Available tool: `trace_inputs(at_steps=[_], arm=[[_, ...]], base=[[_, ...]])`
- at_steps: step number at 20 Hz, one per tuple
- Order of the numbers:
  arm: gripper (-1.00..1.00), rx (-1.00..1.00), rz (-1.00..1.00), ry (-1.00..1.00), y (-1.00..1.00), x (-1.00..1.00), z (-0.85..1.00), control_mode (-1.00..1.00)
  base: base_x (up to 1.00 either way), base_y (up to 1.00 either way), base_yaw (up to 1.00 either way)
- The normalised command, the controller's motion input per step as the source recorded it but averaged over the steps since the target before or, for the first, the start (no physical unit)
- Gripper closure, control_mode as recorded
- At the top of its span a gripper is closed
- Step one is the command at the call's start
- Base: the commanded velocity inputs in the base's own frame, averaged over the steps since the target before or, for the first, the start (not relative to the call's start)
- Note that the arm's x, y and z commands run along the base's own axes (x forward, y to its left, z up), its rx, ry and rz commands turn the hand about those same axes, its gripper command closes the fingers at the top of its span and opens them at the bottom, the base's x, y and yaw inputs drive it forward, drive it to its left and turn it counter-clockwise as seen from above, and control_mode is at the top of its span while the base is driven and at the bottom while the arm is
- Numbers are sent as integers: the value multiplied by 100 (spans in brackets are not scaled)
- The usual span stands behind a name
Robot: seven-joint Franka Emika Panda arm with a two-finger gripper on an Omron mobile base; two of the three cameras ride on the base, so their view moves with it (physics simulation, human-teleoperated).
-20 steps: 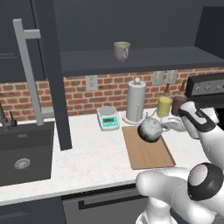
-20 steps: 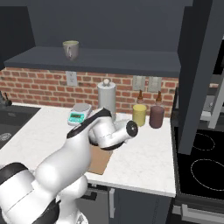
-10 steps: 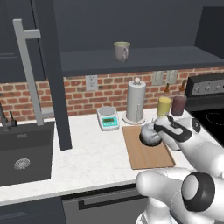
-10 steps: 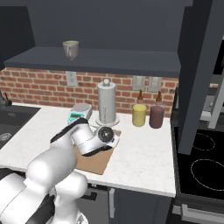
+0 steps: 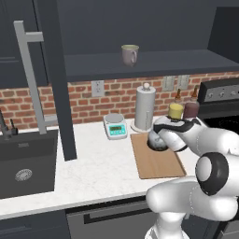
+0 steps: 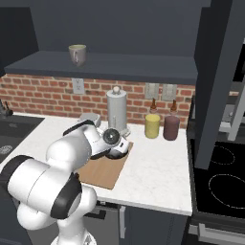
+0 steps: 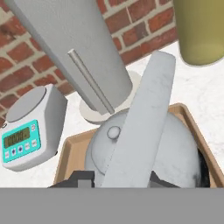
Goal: Pick the kettle from the counter and place it on the tray. Then pick the mug from the cabinet and place it on the tray. Then close the cabinet doors.
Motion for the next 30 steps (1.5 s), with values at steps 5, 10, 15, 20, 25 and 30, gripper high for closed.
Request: trace_inputs(at_steps=[5, 10, 15, 20, 25, 30], arm=[[100, 0, 0, 13, 30, -6, -45, -100], [-100, -1, 0, 6, 9, -20, -39, -100], [-100, -2, 0, 0, 1, -4, -4, -100], [-100, 0, 0, 0, 13, -18, 0, -100], [-100, 0, 0, -4, 12, -49, 1, -100], [-100, 5, 0, -10, 2, -65, 52, -100]], base=[[0, 0, 0], [0, 0, 0], [0, 0, 0], [0, 0, 0], [0, 0, 0], [0, 0, 0]])
